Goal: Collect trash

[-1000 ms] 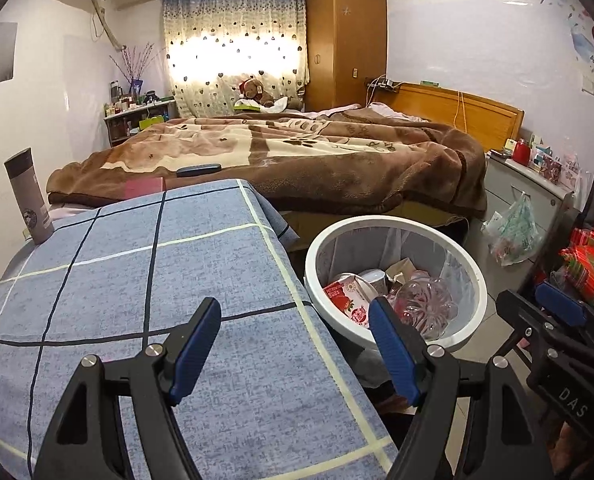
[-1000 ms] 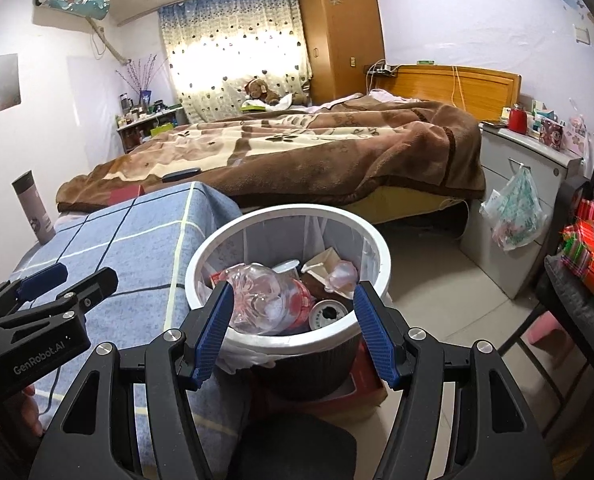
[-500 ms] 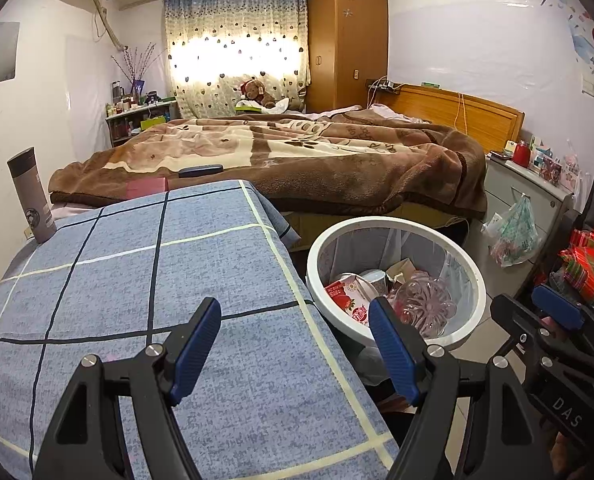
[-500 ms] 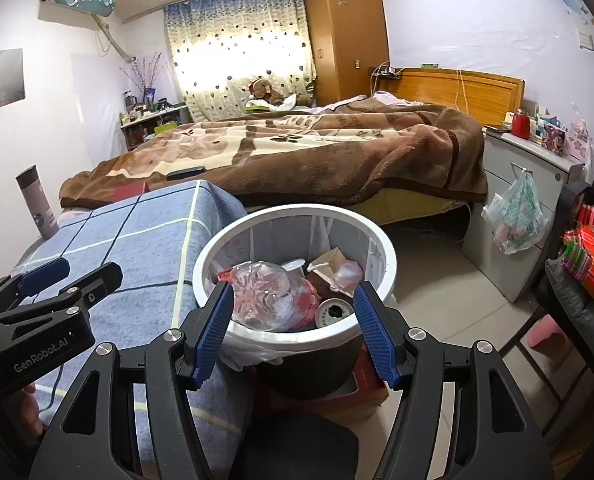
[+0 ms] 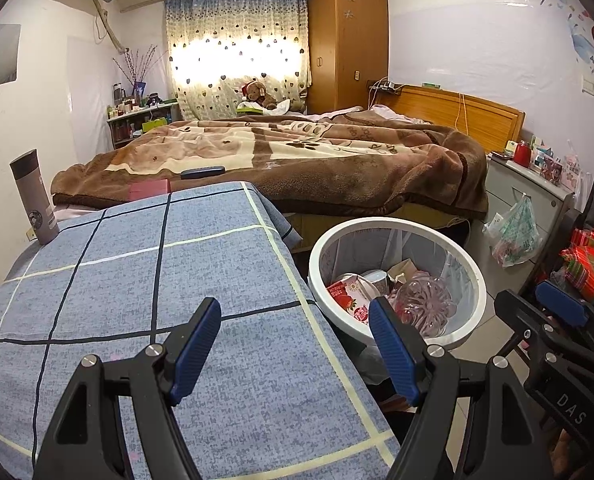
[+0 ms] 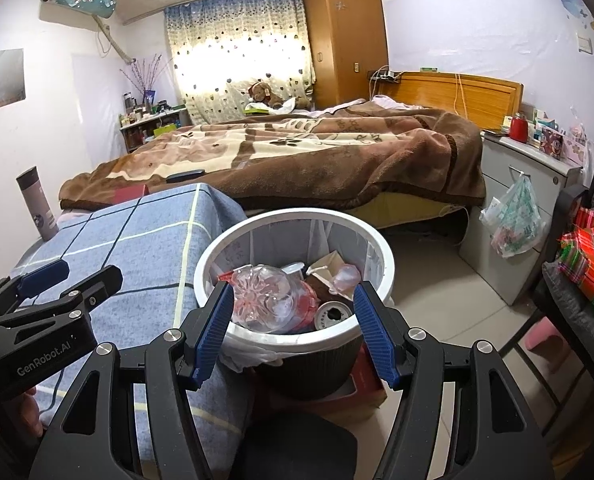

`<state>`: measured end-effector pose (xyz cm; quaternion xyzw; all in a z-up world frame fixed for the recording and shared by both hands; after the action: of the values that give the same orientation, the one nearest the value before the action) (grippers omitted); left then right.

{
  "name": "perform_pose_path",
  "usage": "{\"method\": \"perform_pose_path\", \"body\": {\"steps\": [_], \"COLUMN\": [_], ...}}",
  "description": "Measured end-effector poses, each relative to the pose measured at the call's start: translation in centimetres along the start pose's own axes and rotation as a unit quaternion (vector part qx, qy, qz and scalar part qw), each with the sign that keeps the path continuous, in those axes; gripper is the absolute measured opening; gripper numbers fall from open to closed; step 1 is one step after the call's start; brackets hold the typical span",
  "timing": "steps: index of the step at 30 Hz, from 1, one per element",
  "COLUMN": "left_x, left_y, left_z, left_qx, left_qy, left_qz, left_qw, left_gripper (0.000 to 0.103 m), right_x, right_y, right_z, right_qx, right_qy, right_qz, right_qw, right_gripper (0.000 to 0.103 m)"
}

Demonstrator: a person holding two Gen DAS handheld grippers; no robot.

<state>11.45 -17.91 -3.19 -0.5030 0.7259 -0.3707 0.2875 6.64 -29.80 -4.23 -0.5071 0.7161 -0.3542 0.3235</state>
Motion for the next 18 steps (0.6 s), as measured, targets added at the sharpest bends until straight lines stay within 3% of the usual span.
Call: {"method": "perform_pose_path", "body": {"steps": [18], "left_x": [-0.14], "left_y": [0.20], "left_z": [-0.11], "left_qx": [0.002], "left_qy": [0.001], "left_qz": [-0.001], "left_qw": [1.0000], "left_gripper": [0.078], "right_x": [-0.10], "right_y": [-0.20], "right_z": [-0.47], "right_qx": [0.002], "right_qy": [0.003], "right_qz": [-0.002], "right_qw": [1.000], "right_gripper": [0.064]}}
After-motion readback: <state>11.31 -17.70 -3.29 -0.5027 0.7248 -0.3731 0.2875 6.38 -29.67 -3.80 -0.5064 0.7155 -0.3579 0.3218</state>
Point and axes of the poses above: each gripper's, at about its wrist camera, not at the fingertips, and z roughly the way its jaws point, x to its right, y to its underside, the point moved 9 cm from there along z, roughly the way its jaws point, and after that the axes turned 5 degrees about -y, right-handed, at the moved point
